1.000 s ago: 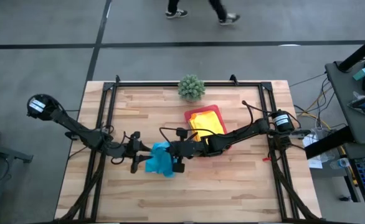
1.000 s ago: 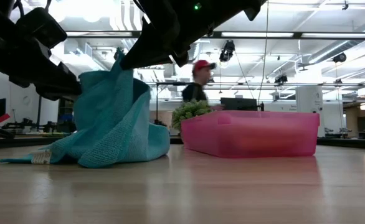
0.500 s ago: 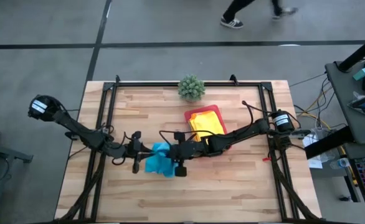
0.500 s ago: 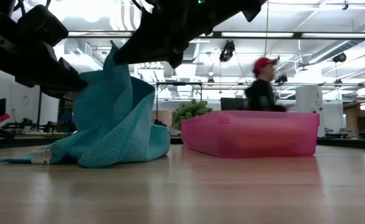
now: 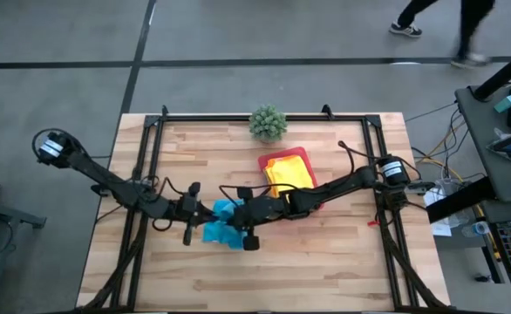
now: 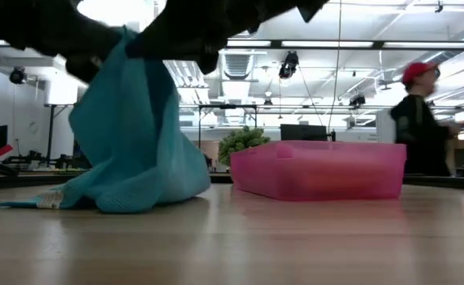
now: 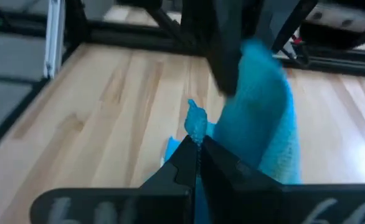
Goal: Fold microfiber towels
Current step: Fold the blue towel
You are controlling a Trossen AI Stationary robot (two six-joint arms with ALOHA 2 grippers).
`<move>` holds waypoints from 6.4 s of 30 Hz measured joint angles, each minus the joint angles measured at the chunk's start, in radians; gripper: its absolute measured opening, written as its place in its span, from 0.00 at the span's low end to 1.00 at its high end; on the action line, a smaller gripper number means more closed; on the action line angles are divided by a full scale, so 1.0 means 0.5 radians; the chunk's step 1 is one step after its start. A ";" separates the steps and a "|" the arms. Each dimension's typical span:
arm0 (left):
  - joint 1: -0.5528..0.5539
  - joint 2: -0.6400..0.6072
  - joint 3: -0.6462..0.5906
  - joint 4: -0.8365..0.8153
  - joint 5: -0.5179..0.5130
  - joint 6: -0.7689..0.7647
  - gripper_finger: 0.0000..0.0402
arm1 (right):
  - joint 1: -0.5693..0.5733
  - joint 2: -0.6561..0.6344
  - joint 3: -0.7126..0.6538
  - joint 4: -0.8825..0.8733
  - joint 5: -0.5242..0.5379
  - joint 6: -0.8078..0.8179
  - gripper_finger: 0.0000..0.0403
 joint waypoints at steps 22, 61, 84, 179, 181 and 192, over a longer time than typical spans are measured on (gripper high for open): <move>0.000 -0.745 0.631 -0.176 -0.862 1.042 0.00 | 0.047 -0.525 0.513 -0.977 0.440 -0.577 0.02; -0.026 -0.914 0.586 -0.696 -1.403 0.550 0.00 | -0.413 -0.652 0.356 -1.422 0.141 -0.465 0.02; -0.127 -0.770 0.620 -0.897 -1.714 0.362 0.00 | -0.628 -0.738 0.341 -1.636 -0.014 -0.640 0.02; -0.122 0.682 0.681 -1.999 0.427 -1.583 0.33 | 0.089 -0.321 -0.417 -0.378 0.348 0.245 0.33; -0.123 0.665 0.679 -1.982 0.374 -1.584 0.33 | 0.050 -0.239 -0.409 -0.304 0.319 0.243 0.33; -0.131 0.854 0.625 -1.933 0.311 -1.594 0.33 | -0.043 0.232 -0.023 -0.368 0.299 0.298 0.33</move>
